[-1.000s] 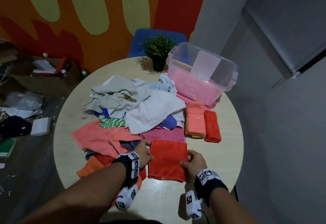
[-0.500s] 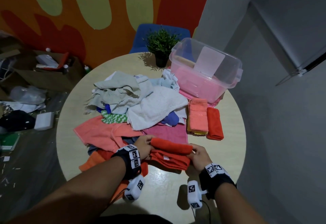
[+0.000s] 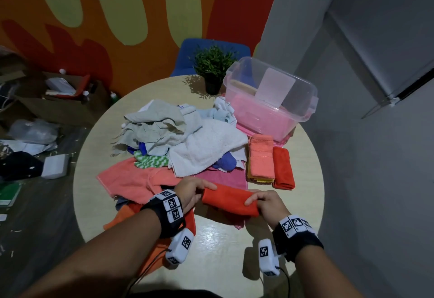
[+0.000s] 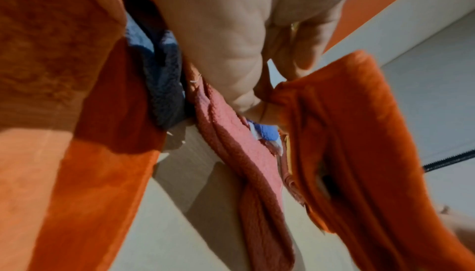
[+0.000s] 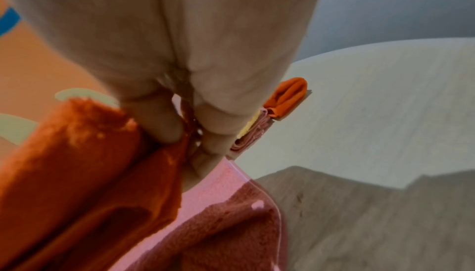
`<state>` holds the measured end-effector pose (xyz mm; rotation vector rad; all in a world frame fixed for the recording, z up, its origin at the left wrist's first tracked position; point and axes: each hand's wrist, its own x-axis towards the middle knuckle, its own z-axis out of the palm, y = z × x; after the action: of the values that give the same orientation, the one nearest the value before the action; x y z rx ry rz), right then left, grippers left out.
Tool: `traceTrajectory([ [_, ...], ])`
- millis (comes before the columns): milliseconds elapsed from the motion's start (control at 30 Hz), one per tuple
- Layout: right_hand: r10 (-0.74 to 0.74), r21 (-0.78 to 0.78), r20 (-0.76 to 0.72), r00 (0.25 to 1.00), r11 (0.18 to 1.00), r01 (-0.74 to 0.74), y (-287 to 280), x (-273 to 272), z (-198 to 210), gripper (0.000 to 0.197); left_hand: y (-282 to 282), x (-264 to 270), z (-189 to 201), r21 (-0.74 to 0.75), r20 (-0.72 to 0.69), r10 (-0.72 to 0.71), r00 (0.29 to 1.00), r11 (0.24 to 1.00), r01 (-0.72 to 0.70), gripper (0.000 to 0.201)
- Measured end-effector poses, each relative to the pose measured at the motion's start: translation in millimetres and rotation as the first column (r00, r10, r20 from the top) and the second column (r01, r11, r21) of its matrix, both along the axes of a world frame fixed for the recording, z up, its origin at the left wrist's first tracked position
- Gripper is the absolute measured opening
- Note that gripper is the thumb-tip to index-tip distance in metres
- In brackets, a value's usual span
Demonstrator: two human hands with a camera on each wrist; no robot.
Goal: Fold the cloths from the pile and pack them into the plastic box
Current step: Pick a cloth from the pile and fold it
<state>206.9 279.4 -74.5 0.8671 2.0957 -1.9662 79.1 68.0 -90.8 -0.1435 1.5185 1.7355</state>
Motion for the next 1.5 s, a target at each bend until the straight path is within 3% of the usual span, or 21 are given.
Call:
traceTrajectory([
  [100,0.007,-0.065,-0.024,1.000,0.998,-0.008,-2.1,-1.5,5.0,0.022,0.1,-0.9,8.8,0.027,-0.022,-0.008,1.000,1.000,0.009,0.015],
  [200,0.125,0.036,-0.055,0.991,0.992,-0.123,-2.3,-1.8,13.6,0.011,-1.5,-6.1,8.4,-0.013,-0.169,-0.059,0.984,0.998,0.058,0.029],
  [300,0.272,0.102,-0.017,0.962,0.958,-0.269,0.0,-2.9,18.4,0.043,-0.4,-13.9,15.7,0.025,-0.215,-0.053,0.975,0.998,0.060,0.038],
  [400,0.327,-0.035,0.030,0.945,0.945,-0.326,-8.9,-7.3,30.6,0.073,11.0,-16.9,29.3,0.024,-0.284,-0.129,0.950,0.990,0.141,0.034],
  [467,0.299,-0.096,-0.008,0.954,0.950,-0.298,-18.1,-10.6,37.7,0.070,22.5,-18.4,35.8,0.060,-0.316,-0.175,0.933,0.977,0.203,0.033],
  [567,0.128,-0.068,-0.116,0.985,0.988,-0.136,-18.9,-13.4,37.8,0.062,40.3,-21.4,40.8,0.043,-0.335,-0.175,0.926,0.979,0.200,0.029],
  [700,-0.060,-0.095,-0.181,0.982,0.994,0.044,4.2,-8.5,35.2,0.064,65.6,-16.3,37.4,0.039,-0.168,-0.168,0.971,0.983,0.177,0.037],
  [800,-0.030,-0.033,-0.178,0.984,0.999,0.025,26.0,-2.4,36.7,0.059,90.1,-11.7,34.9,-0.019,-0.244,-0.153,0.958,0.988,0.153,0.028],
  [900,0.141,0.137,-0.186,0.972,0.984,-0.116,43.7,2.1,40.1,0.041,116.3,-11.0,34.2,-0.099,-0.392,-0.116,0.913,0.992,0.084,0.027],
  [1000,0.211,0.226,-0.152,0.966,0.959,-0.174,66.9,1.8,38.4,0.053,146.1,-10.1,30.9,-0.189,-0.492,-0.179,0.852,0.977,0.096,0.029],
  [1067,0.129,0.282,-0.132,0.983,0.955,-0.087,87.2,0.0,39.6,0.067,164.8,-10.3,31.0,-0.247,-0.552,-0.208,0.808,0.966,0.080,0.026],
  [1133,-0.020,0.336,-0.107,0.994,0.940,0.055,109.7,-2.5,39.5,0.077,176.6,-14.3,29.8,-0.384,-0.659,-0.330,0.676,0.920,0.074,0.028],
  [1233,-0.186,0.410,-0.081,0.979,0.889,0.203,140.3,-10.2,34.7,0.079,184.7,-20.0,19.6,-0.607,-0.665,-0.602,0.442,0.781,0.150,0.038],
  [1333,-0.214,0.449,-0.057,0.975,0.867,0.216,156.6,-30.3,20.0,0.078,191.2,-20.4,8.8,-0.794,-0.499,-0.825,0.264,0.558,0.243,0.043],
  [1433,-0.146,0.526,0.054,0.988,0.845,0.096,157.4,-52.3,0.3,0.073,197.8,-21.6,7.2,-0.834,-0.401,-0.877,0.266,0.469,0.289,0.057],
  [1500,-0.047,0.697,0.244,0.969,0.703,-0.142,154.9,-58.5,-13.9,0.066,201.4,-22.1,7.5,-0.856,-0.358,-0.895,0.266,0.428,0.290,0.067],
])
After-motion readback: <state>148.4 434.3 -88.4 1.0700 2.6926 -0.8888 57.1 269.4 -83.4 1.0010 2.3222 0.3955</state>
